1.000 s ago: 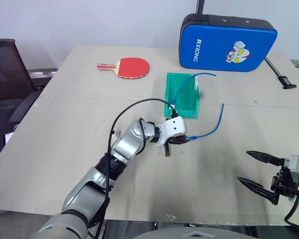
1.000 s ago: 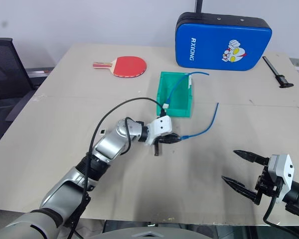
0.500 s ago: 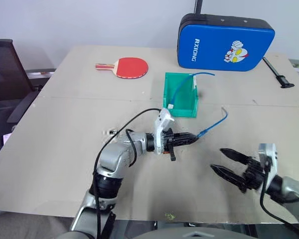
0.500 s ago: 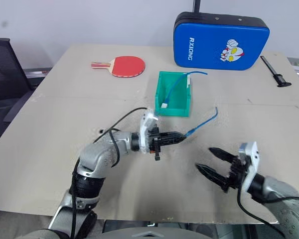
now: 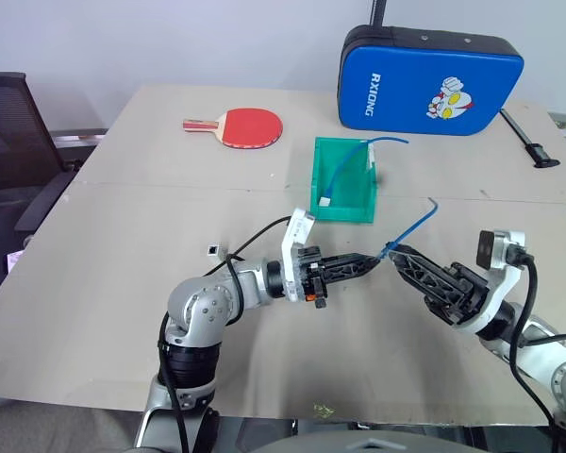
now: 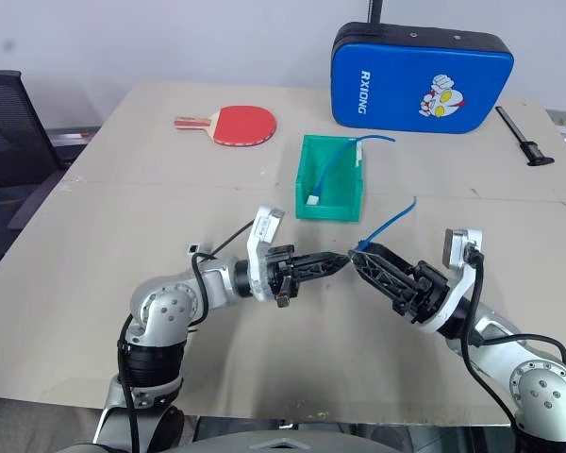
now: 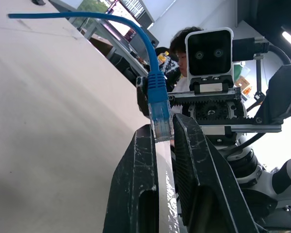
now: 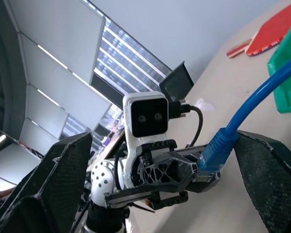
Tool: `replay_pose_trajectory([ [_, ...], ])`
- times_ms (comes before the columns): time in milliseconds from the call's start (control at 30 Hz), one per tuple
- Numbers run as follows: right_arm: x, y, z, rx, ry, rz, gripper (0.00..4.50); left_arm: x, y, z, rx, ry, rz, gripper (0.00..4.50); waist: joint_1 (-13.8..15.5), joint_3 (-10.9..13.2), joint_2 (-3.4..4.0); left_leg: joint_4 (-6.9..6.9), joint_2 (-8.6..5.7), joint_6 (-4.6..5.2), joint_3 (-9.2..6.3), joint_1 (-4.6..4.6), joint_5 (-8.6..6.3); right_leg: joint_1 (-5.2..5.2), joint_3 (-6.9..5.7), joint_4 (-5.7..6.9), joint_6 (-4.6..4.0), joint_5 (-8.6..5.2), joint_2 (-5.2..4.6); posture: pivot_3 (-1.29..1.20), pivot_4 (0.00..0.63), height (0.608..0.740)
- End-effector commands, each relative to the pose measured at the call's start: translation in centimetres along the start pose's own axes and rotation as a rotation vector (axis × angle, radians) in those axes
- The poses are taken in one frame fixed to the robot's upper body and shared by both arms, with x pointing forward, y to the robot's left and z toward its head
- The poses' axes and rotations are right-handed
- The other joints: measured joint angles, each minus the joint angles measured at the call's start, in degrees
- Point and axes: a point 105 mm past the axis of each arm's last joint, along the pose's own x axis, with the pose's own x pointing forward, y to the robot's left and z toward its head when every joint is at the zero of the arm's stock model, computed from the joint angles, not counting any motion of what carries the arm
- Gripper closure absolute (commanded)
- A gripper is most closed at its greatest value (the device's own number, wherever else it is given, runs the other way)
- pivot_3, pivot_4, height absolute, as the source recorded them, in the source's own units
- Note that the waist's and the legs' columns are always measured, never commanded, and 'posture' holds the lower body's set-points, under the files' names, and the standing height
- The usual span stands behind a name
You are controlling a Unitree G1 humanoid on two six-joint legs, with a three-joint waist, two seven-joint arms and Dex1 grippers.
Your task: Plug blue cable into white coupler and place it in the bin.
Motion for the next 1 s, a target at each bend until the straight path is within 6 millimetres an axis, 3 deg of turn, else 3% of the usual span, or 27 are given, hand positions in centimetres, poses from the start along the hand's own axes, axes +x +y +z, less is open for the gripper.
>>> replay_pose_trajectory([
  [33,0.3,0.5,0.0,-0.037,0.011,0.015,0.00,0.5,-1.3,0.4,0.033,-0.005,-0.054,4.48,0.0,0.0,0.00,0.00,0.00,0.00,0.00,0.00,0.00,0.00,0.00,0.00,0.00,0.00,0.01,0.00,0.150,0.729],
  [133,0.4,0.3,-0.3,-0.056,0.031,0.008,0.67,0.6,-1.5,0.2,0.029,0.000,-0.059,4.50,0.0,0.0,0.00,0.00,0.00,0.00,-0.01,0.00,0.00,0.00,0.00,0.01,0.00,0.00,0.01,0.00,0.150,0.729],
  [300,0.4,0.1,-0.5,-0.067,0.036,0.007,3.23,0.5,-1.5,0.2,0.021,-0.002,-0.062,4.50,0.0,0.0,0.00,0.00,0.00,0.00,0.00,0.00,0.00,0.00,0.02,0.00,0.00,0.00,0.01,0.00,0.150,0.729],
  [400,0.3,-0.2,-0.4,-0.072,0.030,0.004,4.48,0.5,-1.6,0.3,0.019,-0.001,-0.062,4.50,0.0,0.0,0.00,0.00,0.00,0.00,-0.01,0.00,0.00,0.00,0.01,0.00,0.00,0.00,0.01,0.00,0.150,0.729],
  [600,0.0,-0.8,-1.2,-0.062,0.047,0.019,4.48,0.1,-1.2,0.1,0.004,-0.011,-0.042,4.50,0.0,0.0,0.01,0.00,0.00,0.00,0.00,0.00,0.00,-0.01,0.01,0.00,0.00,0.00,0.01,0.00,0.150,0.729],
  [733,0.0,-0.8,-1.4,-0.053,0.044,0.040,4.50,-0.5,-1.3,-0.2,0.025,-0.002,-0.035,2.73,0.0,0.0,0.01,0.00,0.00,0.00,-0.01,0.00,0.00,-0.02,0.01,0.00,-0.01,0.00,0.02,0.00,0.150,0.729],
  [800,0.0,-1.0,-1.4,-0.054,0.041,0.042,4.50,-0.9,-1.3,-0.4,0.042,-0.002,0.004,1.59,0.0,0.0,0.01,0.00,0.02,0.00,-0.01,0.01,0.00,-0.02,0.01,0.01,-0.01,0.00,0.02,0.00,0.150,0.729],
  [867,-0.1,-1.4,-1.5,-0.064,0.050,0.036,4.50,-2.3,-2.9,-0.7,0.085,0.020,-0.008,0.82,-0.2,0.0,0.00,0.00,0.02,0.00,-0.01,0.00,0.00,-0.02,0.02,0.00,-0.01,0.00,0.01,0.00,0.150,0.729],
  [1000,0.0,-2.0,-1.1,-0.109,0.001,0.009,4.50,-5.9,-3.3,-1.9,0.169,0.048,0.190,0.82,-0.4,0.0,0.02,-0.07,0.09,-0.01,0.01,0.01,0.00,-0.08,0.09,0.01,-0.03,-0.01,-0.01,0.00,0.150,0.729],
])
